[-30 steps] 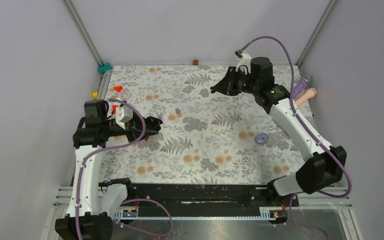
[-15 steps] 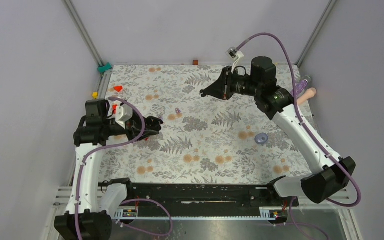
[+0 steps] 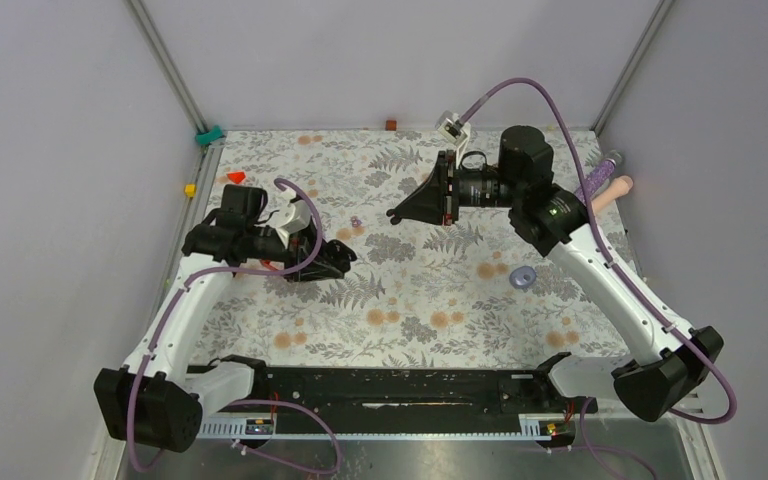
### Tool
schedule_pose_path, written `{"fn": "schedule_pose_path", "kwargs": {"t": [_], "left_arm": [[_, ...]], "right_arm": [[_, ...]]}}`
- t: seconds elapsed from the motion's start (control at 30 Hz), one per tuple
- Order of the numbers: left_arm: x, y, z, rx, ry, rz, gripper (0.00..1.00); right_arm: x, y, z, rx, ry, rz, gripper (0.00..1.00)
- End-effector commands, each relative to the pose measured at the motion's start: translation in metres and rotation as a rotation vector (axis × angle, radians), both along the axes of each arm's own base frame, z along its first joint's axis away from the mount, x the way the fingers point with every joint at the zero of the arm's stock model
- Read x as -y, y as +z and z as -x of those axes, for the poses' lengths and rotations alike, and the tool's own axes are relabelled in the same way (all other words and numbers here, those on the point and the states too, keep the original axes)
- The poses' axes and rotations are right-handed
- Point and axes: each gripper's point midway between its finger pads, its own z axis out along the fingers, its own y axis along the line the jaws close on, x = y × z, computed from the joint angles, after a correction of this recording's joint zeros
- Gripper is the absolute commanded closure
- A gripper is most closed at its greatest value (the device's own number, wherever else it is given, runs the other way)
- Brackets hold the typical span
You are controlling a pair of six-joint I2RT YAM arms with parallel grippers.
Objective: Insert the wireless bluetooth earbuds into the charging case
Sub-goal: Place the earbud in the charging case.
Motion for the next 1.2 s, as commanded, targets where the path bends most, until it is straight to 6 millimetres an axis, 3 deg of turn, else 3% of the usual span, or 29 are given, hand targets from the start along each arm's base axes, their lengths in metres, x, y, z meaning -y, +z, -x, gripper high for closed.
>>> {"fn": "schedule_pose_path", "kwargs": {"t": [0.0, 0.47, 0.87, 1.17], "left_arm": [[0.004, 0.012, -0.005, 0.064, -0.016, 0.006, 1.0], [0.005, 0.003, 0.0, 0.036, -0.04, 0.026, 1.0], [0.013, -0.002, -0.003, -0.062, -0.077, 0.042, 1.0], [0.018, -0.004, -0.001, -0.116, -0.111, 0.059, 1.0]], "right_arm": [[-0.006, 0.009, 0.026, 0.059, 0.12, -0.043, 0.84], [-0.037, -0.012, 0.049, 0.034, 0.246, -0.03, 0.83], [-0.046, -0.029, 0.045, 0.044, 0.239, 0.002, 0.83], [-0.056, -0.048, 0.031, 0.048, 0.19, 0.027, 0.83]]}}
